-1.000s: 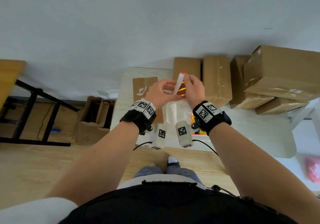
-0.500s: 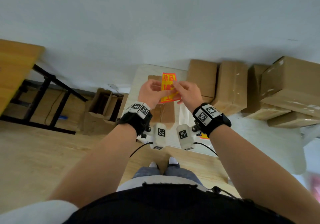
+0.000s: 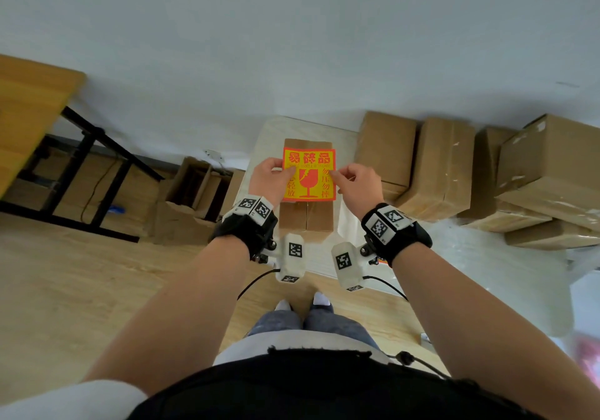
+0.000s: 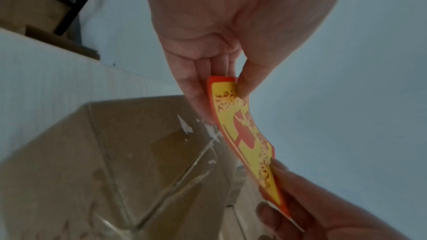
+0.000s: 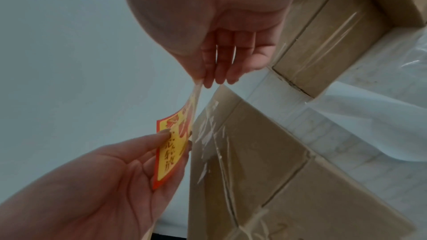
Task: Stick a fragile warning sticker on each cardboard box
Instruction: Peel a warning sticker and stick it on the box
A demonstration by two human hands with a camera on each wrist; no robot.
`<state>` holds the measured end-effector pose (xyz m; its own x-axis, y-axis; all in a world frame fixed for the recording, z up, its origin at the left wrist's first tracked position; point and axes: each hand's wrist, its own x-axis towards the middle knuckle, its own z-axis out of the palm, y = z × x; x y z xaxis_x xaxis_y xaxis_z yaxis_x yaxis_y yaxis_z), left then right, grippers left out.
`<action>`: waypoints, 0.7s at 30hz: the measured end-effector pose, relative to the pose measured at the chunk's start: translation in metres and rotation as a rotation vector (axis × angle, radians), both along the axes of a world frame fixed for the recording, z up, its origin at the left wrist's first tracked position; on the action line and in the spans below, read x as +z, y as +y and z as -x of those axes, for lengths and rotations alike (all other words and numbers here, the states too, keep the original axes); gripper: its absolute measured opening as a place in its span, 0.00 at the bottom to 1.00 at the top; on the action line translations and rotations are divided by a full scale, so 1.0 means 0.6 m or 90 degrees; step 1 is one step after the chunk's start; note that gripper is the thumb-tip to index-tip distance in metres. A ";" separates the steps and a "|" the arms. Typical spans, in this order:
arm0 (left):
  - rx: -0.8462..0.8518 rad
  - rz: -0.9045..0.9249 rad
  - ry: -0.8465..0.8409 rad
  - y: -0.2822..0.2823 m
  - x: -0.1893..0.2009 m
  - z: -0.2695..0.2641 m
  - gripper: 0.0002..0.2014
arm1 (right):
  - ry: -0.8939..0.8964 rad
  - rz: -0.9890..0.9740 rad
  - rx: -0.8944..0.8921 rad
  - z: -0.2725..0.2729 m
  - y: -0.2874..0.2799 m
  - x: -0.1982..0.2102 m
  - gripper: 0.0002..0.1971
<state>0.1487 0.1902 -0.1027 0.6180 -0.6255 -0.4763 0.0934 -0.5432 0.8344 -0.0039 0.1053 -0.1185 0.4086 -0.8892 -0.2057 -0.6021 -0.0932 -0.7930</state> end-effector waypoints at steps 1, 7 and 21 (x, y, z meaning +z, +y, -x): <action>0.003 -0.012 -0.020 0.001 -0.003 -0.002 0.07 | 0.002 0.002 -0.002 -0.001 0.000 -0.002 0.12; 0.037 -0.049 -0.153 0.004 -0.014 -0.011 0.06 | 0.026 0.004 0.011 -0.009 0.001 -0.014 0.12; 0.036 -0.086 -0.214 0.008 -0.021 -0.008 0.08 | 0.109 0.037 0.034 -0.012 0.004 -0.029 0.11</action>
